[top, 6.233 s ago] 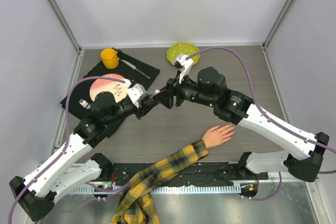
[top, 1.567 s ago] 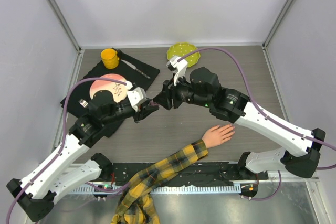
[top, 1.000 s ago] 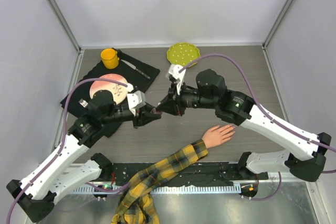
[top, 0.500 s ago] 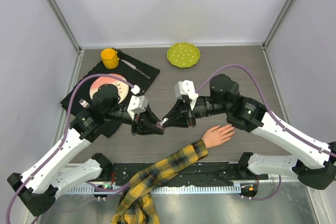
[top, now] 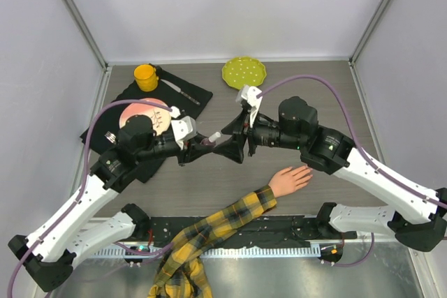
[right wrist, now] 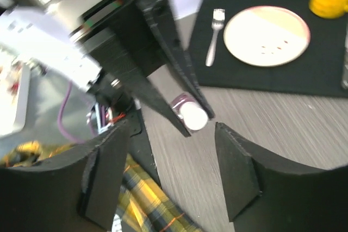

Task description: Paint the nails

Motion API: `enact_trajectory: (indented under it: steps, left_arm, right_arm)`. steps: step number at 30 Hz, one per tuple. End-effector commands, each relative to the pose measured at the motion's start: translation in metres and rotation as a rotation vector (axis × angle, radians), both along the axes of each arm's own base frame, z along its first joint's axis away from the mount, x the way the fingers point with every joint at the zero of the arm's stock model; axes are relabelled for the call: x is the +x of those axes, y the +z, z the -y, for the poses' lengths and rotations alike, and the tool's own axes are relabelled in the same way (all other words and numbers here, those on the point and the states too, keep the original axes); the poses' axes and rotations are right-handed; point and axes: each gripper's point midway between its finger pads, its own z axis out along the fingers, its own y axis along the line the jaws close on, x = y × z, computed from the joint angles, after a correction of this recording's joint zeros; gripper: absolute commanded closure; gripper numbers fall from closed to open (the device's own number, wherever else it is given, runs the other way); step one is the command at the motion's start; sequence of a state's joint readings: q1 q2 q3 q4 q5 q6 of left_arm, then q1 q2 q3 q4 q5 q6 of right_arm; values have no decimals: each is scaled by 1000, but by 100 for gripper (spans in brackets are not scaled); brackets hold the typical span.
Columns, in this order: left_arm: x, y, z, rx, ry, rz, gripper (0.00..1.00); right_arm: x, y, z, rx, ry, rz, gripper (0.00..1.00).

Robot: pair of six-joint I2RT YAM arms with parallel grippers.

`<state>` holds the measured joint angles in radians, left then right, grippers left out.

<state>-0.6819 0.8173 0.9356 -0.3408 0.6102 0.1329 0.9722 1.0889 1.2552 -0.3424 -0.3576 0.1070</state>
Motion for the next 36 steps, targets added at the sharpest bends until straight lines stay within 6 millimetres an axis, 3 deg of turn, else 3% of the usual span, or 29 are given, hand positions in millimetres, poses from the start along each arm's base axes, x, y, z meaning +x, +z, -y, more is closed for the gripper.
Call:
enact_trajectory:
  steps: [1, 5, 9, 17, 21, 36]
  left_arm:
    - [23, 10, -5, -26, 105, 98, 100]
    - [22, 10, -7, -37, 112, 111, 100]
    - [22, 10, -8, -43, 117, 113, 100]
    - [24, 12, -11, -59, 144, 128, 100]
    - [24, 13, -11, -59, 144, 128, 100]
    - [23, 11, -10, -54, 134, 119, 100]
  right_arm:
    - [36, 26, 2, 83, -228, -58, 27]
    - [50, 26, 2, 91, -310, -95, 21]
    - [48, 23, -8, 91, -282, -136, 21]
    - [40, 14, -18, 68, -214, -160, 34]
    - [41, 9, -23, 56, -200, -166, 49]
    - [43, 6, -30, 55, -184, -166, 61]
